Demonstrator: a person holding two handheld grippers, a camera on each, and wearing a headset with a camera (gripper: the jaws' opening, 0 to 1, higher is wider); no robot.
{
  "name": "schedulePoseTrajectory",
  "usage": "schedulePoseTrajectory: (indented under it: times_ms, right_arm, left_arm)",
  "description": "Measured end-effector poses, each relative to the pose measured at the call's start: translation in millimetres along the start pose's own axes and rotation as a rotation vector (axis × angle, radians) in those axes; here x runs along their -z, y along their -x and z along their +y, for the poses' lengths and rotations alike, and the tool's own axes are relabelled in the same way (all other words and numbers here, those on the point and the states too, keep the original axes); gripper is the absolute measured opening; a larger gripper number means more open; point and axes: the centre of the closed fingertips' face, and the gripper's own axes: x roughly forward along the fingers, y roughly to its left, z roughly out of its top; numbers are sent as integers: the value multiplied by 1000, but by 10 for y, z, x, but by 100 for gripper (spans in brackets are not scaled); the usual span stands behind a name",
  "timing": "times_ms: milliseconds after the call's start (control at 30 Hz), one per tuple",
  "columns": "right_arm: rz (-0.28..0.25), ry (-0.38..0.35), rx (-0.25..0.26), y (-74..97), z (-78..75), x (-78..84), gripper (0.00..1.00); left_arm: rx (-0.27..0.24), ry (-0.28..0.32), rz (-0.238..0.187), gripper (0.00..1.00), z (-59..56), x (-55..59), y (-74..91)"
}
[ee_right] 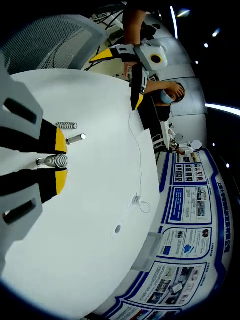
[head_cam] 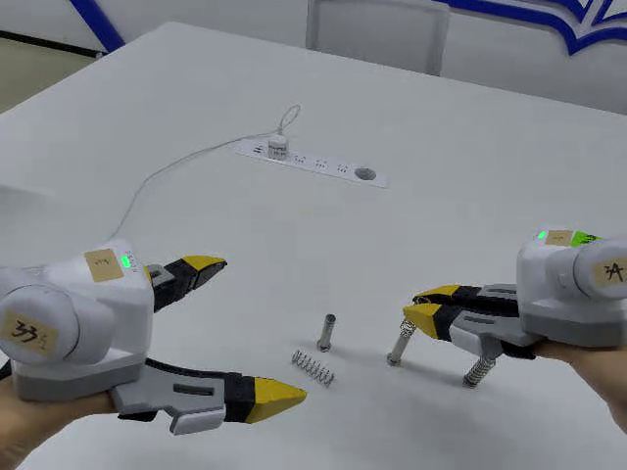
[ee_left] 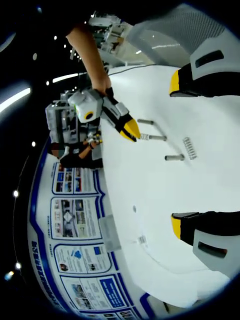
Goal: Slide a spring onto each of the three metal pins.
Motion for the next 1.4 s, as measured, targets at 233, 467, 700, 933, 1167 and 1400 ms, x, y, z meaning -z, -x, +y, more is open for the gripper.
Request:
schedulePoseTrajectory:
  times_ms: [233,467,700,933,1167,1400]
  right_arm:
    - [50,37,-5,-96,25,121,11]
    - [75,39,-1,-176,19,230,11]
    - [100,39,-2,-242,24,354,11]
    - [115,39,-3,-278,20,425,11]
    - [128,45,1,-299,27,483,11]
    - [130,58,4,-309,21,500,12]
  left_arm:
    - [-12,15,5,97,24,41,40]
    - [-22,23,19,97,64,80,47]
    - [-34,27,20,97,101,102,31]
    - [-37,38,20,96,125,117,20]
    - [-36,37,25,97,123,136,13]
    - [-32,37,30,97,108,153,15]
